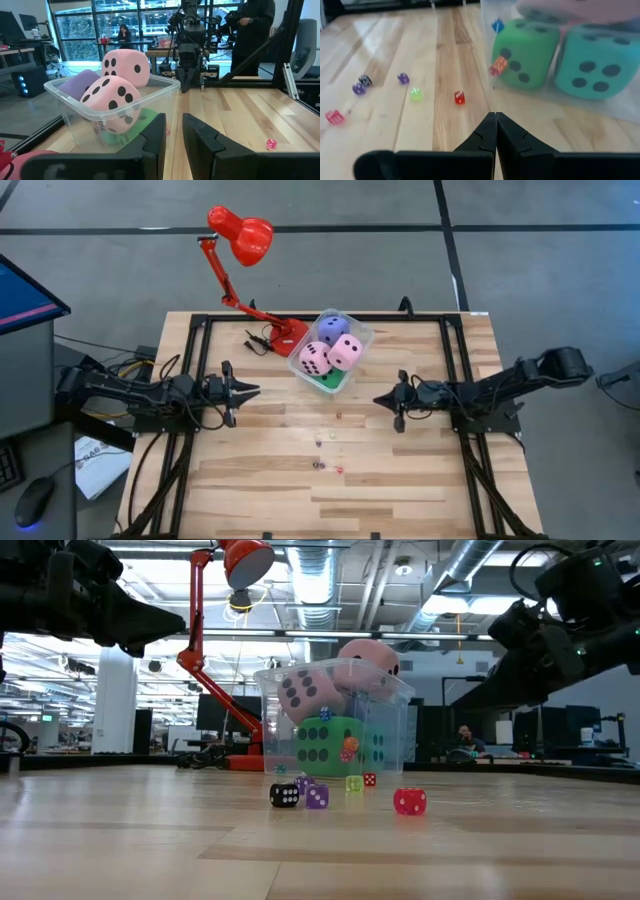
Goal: Pick & Place Dice
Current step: Put the small red dice into the transparent bin
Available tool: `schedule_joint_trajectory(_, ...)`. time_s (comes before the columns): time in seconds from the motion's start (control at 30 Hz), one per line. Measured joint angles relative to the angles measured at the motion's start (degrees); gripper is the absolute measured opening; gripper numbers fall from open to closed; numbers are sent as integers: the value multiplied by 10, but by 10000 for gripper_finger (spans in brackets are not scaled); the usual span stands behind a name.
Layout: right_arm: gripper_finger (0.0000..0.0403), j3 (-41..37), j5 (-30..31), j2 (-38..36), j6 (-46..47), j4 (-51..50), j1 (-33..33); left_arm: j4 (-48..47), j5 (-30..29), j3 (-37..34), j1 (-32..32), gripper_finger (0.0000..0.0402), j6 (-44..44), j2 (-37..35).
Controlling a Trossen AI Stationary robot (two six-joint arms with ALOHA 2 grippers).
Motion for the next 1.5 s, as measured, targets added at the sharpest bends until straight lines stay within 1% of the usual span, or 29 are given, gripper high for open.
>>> schedule_joint_trajectory(0.1,0,0,0,27,0,23,0,0,0,0,0,53,0,0)
schedule_joint_trajectory(0.23,0,0,-3,69,-21,106,0,0,0,0,0,53,0,0)
schedule_joint_trajectory(0.33,0,0,-18,105,-46,161,0,0,0,0,0,53,0,0)
schedule_joint_trajectory(0.53,0,1,-17,181,-47,240,-2,0,0,0,0,53,0,0)
schedule_joint_trajectory(0.63,0,13,-15,214,-48,261,-3,0,0,0,0,53,0,0)
schedule_joint_trajectory(0.9,4,83,-14,307,-51,261,-9,0,0,0,0,53,0,0)
schedule_joint_trajectory(1.03,32,116,-14,353,-76,259,-9,0,0,0,0,53,0,0)
schedule_joint_trajectory(1.13,61,132,-14,373,-65,260,-8,0,0,0,0,53,0,0)
schedule_joint_trajectory(1.3,113,138,-14,390,-57,261,-8,0,0,0,0,53,0,0)
schedule_joint_trajectory(1.5,184,138,-15,391,-32,248,-7,2,0,0,0,53,0,0)
